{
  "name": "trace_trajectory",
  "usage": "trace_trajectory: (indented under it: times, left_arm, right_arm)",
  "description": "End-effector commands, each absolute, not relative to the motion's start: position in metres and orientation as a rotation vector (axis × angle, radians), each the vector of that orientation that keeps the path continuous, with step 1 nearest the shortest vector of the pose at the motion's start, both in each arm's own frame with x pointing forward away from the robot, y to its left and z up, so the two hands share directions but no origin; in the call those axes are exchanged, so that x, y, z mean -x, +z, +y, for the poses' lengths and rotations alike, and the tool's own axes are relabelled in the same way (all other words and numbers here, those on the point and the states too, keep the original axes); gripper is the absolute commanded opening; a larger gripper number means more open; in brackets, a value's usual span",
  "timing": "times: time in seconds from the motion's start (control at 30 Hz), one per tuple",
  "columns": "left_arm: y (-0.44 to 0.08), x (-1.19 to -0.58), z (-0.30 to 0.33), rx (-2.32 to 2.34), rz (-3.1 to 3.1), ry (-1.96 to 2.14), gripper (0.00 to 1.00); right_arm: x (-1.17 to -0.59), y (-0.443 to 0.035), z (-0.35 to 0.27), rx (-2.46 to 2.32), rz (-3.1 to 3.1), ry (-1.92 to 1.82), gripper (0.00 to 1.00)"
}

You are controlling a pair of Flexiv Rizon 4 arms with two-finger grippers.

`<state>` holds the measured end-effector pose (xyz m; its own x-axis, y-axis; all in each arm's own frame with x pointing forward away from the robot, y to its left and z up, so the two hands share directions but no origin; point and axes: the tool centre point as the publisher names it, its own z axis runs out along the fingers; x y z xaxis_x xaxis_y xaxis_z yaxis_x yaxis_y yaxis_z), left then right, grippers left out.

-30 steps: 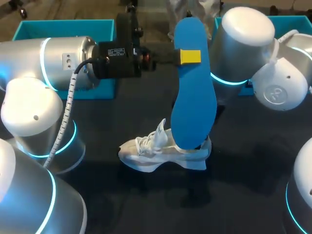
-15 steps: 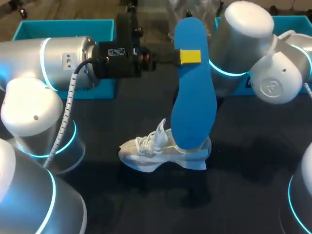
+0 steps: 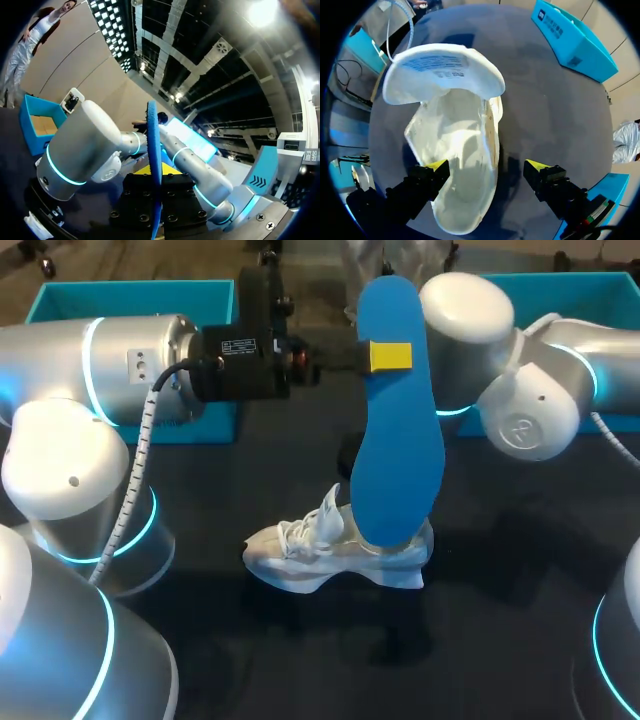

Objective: Take the shoe out of the shoebox, open the shoe tongue, remove and reinsert the insole, then place the shoe into the shoebox

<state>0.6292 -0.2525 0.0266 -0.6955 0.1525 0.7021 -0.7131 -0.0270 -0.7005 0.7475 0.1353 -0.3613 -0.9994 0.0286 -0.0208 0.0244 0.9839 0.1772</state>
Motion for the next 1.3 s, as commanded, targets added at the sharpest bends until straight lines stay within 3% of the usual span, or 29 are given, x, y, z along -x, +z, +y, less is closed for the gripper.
trace_trajectory:
  times: [0.03, 0.2, 0.23, 0.3, 0.33, 0.43, 0.57, 0.63, 1.3]
  left_arm:
    - [0.025, -0.628, -0.253, -0.595, -1.628, 1.795, 0.00]
    - [0.025, -0.628, -0.253, -0.595, -1.628, 1.795, 0.00]
    - [0.025, -0.628, -0.253, -0.595, -1.628, 1.795, 0.00]
    - [0.025, -0.628, -0.253, -0.595, -1.628, 1.795, 0.00]
    - [0.025, -0.628, -0.253, -0.595, -1.628, 1.795, 0.00]
    - [0.025, -0.628, -0.253, -0.595, -1.628, 1.795, 0.00]
    - [0.025, -0.628, -0.253, -0.595, -1.628, 1.795, 0.00]
    - [0.025, -0.628, -0.253, -0.595, -1.628, 1.795, 0.00]
    - [0.025, -0.628, -0.253, -0.595, -1.628, 1.795, 0.00]
  right_arm:
    - [-0.753, -0.373, 0.144, -0.036, 3.116, 0.264, 1.00]
    - [-0.753, -0.378, 0.142, -0.041, 3.121, 0.254, 1.00]
    - [-0.753, -0.379, 0.142, -0.040, 3.122, 0.254, 0.95]
    - [-0.753, -0.380, 0.142, -0.027, 3.133, 0.247, 0.61]
    - [-0.753, -0.380, 0.142, -0.018, 3.137, 0.241, 0.51]
    - [-0.752, -0.382, 0.145, 0.008, 3.159, 0.234, 0.40]
    - [-0.750, -0.386, 0.151, 0.014, 3.183, 0.229, 0.07]
    - [-0.750, -0.389, 0.152, 0.013, 3.194, 0.229, 0.00]
    - [-0.744, -0.362, 0.138, -0.423, 3.324, 0.430, 0.00]
